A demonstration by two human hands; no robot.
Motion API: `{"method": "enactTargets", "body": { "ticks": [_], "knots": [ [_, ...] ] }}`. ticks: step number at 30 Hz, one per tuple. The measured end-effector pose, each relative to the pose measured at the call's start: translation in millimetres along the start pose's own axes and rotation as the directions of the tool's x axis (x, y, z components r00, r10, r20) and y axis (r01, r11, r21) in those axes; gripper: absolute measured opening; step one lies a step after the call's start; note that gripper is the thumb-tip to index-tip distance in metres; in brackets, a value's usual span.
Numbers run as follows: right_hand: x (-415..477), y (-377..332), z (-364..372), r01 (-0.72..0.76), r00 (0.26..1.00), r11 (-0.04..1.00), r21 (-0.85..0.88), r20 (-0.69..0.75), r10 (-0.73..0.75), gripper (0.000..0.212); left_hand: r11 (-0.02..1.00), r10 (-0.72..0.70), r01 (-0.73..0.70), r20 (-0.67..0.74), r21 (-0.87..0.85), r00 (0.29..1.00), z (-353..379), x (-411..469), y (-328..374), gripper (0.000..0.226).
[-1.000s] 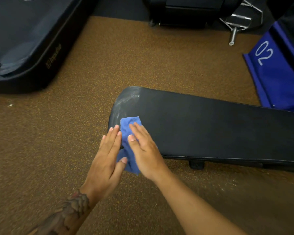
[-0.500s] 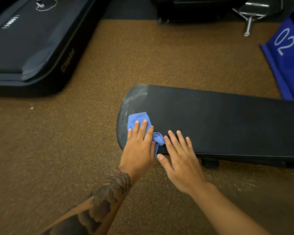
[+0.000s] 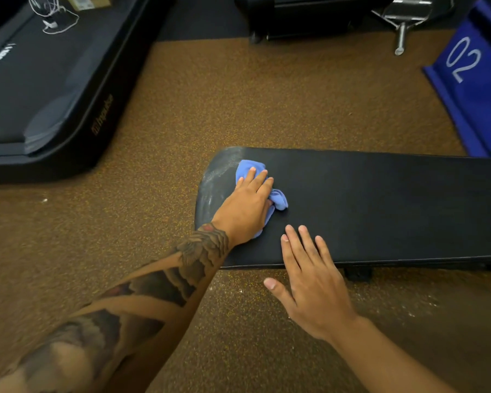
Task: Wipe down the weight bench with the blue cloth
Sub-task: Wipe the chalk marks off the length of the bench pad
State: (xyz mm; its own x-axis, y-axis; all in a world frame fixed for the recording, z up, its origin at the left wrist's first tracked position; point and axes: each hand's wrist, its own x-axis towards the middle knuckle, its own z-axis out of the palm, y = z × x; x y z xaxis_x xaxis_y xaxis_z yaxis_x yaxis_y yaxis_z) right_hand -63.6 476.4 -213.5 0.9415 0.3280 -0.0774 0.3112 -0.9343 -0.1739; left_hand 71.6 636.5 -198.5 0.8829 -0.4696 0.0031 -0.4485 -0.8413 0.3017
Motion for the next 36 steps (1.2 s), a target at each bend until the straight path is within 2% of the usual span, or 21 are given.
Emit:
{"method": "enactTargets", "body": {
  "ticks": [10,12,16,21,26,30,33,36],
  "knots": [
    [-0.8,-2.3,3.7,-0.03,0.999,0.999,-0.016,-0.022,0.03,0.077,0.991,0.135,-0.134,0.041,-0.017,0.99,-10.5,63.8,-39.8,0.049],
    [-0.3,-3.0,3.4,-0.035,0.999,0.999,-0.021,-0.022,0.035,0.078,0.995,0.094,-0.094,0.021,0.018,0.995,-12.8,66.6,-49.0,0.05],
    [-0.9,-5.1,1.5,-0.042,0.999,0.999,-0.029,-0.016,0.042,0.078,0.999,-0.037,0.036,-0.033,-0.031,0.999,-10.6,38.9,-50.0,0.055],
    [1.0,-9.3,-0.3,-0.057,0.998,0.998,-0.025,-0.01,0.057,0.08,0.992,0.076,-0.085,-0.094,-0.093,0.993,9.5,-4.0,-15.8,0.05],
    [2.4,-11.7,3.9,-0.084,0.996,0.996,0.005,-0.037,0.084,0.081,0.99,0.106,-0.114,-0.097,-0.082,0.99,8.1,39.1,-15.6,0.049],
    [1.1,-7.2,5.1,-0.05,0.997,0.998,0.045,-0.056,0.053,0.082,0.99,0.125,-0.13,-0.099,-0.054,0.987,-0.7,73.6,-34.1,0.036],
    [1.0,-4.4,5.3,-0.042,0.997,0.998,0.055,-0.062,0.046,0.082,0.995,0.085,-0.093,-0.155,-0.043,0.984,-7.3,84.0,-44.5,0.022],
    [1.3,-4.7,5.0,-0.041,0.997,0.997,0.066,-0.057,0.045,0.081,0.998,-0.064,0.057,-0.193,-0.038,0.979,-6.8,71.2,-45.9,0.034]
  ]
}}
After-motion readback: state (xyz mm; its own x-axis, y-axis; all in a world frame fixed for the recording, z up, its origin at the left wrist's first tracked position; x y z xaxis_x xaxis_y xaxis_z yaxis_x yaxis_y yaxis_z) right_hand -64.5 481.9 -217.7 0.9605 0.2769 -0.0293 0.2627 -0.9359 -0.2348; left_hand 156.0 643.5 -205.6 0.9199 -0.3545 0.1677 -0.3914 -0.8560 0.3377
